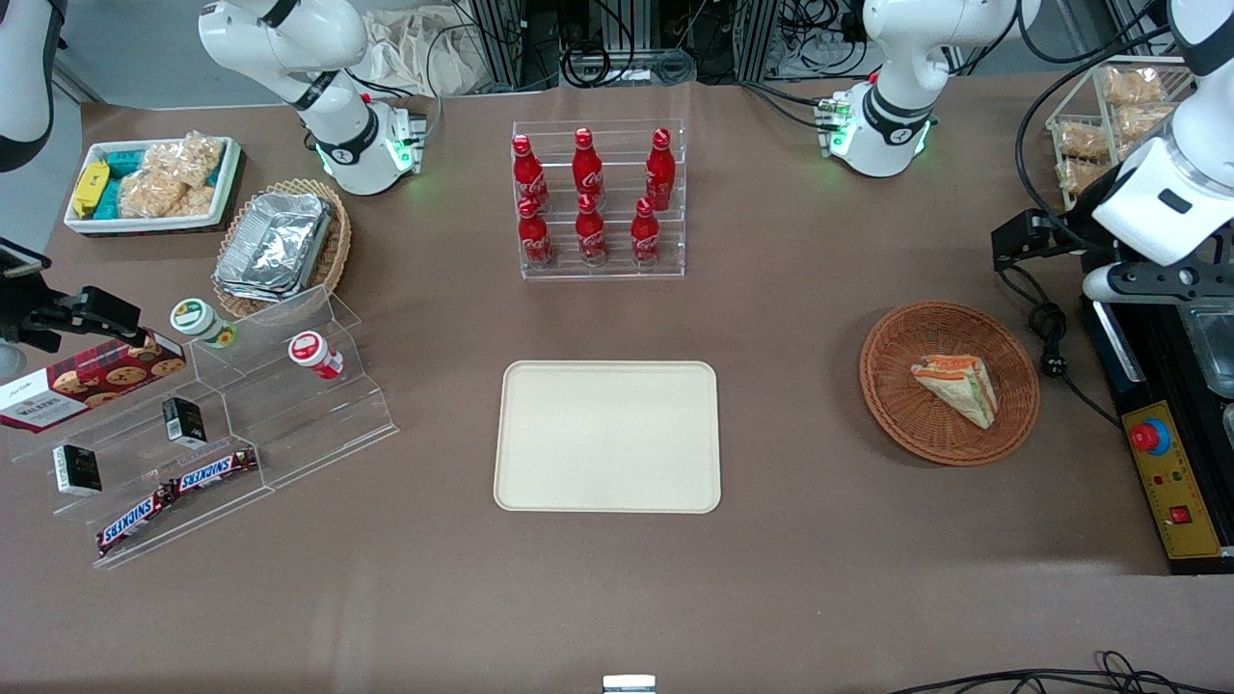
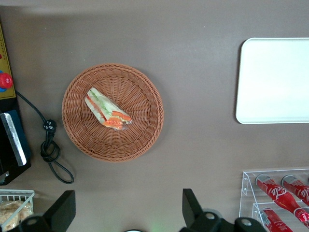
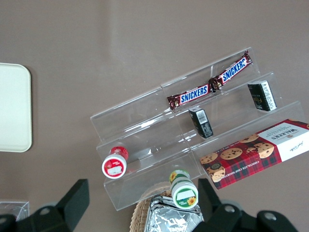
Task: Place sandwich from basket to tray
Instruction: 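Move the left gripper over the wrapped sandwich in the wicker basket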
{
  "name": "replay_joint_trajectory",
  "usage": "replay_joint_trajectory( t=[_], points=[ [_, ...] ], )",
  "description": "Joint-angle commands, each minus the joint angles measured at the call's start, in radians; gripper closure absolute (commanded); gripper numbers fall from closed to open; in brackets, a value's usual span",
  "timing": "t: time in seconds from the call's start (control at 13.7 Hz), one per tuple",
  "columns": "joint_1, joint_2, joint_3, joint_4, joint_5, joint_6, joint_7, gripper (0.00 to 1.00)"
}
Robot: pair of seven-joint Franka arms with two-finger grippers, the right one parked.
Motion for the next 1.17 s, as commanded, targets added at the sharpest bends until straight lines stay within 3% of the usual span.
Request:
replay_joint_trajectory(
  t=[0.0, 0.44, 1.1],
  points=[
    [-0.013, 0.020, 0.010, 0.037, 0.017, -0.018, -0.028, 0.01],
    [0.052, 0.059, 0.014, -0.055, 0.008, 0.019, -0.202, 0.01],
    [0.086, 0.082, 0.019, -0.564, 0.045, 0.641, -0.481, 0.01]
  ],
)
